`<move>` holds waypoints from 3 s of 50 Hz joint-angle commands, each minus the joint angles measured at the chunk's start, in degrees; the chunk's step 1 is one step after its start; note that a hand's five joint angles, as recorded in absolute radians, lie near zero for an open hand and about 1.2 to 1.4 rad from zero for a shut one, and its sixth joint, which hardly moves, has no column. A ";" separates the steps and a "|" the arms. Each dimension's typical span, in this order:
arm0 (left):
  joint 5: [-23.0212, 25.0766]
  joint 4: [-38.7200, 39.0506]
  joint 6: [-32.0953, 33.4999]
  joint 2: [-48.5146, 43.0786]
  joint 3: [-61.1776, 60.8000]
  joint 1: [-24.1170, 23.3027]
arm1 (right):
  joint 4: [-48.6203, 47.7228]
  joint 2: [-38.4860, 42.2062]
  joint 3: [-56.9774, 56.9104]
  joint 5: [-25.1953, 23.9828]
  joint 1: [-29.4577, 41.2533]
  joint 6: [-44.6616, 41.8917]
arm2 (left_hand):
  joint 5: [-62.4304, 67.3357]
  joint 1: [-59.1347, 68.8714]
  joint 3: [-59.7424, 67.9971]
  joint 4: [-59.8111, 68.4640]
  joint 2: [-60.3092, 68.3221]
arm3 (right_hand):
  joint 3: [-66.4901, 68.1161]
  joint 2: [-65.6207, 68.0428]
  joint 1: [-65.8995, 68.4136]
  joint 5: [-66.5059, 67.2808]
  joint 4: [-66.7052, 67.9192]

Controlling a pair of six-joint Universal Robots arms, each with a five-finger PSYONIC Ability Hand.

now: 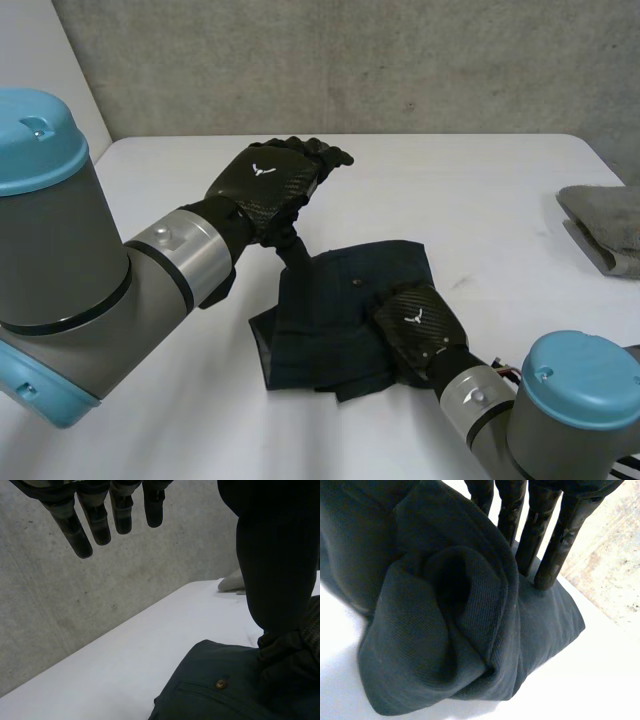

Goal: Fold the laundry.

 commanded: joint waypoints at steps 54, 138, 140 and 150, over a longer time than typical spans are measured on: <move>-0.53 0.21 0.10 -1.94 -2.03 0.66 | 12.06 15.56 -45.24 -25.85 -38.59 -16.43 | -1.64 0.55 -0.81 -0.47 -0.46 | 42.41 41.95 49.29 45.83 42.53; -0.97 1.09 0.02 -3.61 -3.96 0.31 | 18.47 23.03 -49.59 -26.90 -60.73 -4.02 | -1.47 0.72 -0.64 -0.30 -0.29 | 42.41 41.95 49.29 45.83 42.53; -0.97 1.09 0.02 -3.61 -3.96 0.31 | 18.48 22.59 -48.35 -28.14 -61.00 -4.73 | -1.47 0.72 -0.64 -0.30 -0.29 | 41.97 41.51 48.85 45.39 42.09; -0.97 1.09 0.02 -3.69 -4.05 0.22 | 20.93 16.45 -45.62 -30.69 -63.90 -4.82 | -1.47 0.72 -0.64 -0.30 -0.29 | -27.59 -28.05 -20.71 -24.17 -27.47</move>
